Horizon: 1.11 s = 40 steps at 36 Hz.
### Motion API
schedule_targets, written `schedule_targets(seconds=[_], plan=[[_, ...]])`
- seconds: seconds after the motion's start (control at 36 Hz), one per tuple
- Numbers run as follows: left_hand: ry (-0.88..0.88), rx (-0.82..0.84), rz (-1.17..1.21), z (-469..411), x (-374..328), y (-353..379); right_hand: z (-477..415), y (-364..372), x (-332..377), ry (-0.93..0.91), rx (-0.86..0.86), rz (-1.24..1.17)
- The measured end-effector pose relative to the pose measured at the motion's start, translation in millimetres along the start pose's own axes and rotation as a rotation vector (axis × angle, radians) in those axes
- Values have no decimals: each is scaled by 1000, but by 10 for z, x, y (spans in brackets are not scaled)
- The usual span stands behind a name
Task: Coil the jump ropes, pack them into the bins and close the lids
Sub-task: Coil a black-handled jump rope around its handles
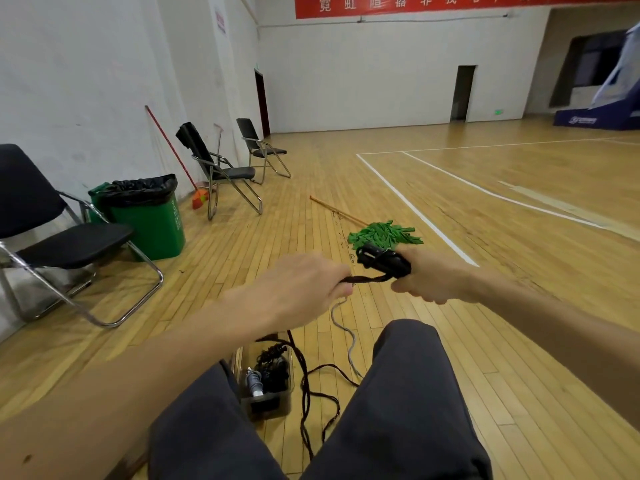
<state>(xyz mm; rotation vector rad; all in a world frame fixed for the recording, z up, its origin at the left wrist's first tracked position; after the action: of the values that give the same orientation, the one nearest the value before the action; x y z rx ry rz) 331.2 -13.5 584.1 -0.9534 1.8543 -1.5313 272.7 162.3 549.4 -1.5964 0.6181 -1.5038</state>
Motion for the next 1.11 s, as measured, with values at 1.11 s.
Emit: schedule_targets(seconds=[1.11], plan=[[92,132,552,-166,253,-255,812,498,811,-307,433,-2]])
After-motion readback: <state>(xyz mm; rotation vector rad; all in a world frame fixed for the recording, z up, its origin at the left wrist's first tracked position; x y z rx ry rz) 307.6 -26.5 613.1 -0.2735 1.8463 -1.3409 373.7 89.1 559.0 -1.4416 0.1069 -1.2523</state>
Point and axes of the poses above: each hand's wrist, its own z-axis away from the middle knuckle, its own y-axis out of the palm, x = y × z, the point moved 6 cm from there along -z, towards the middle knuckle
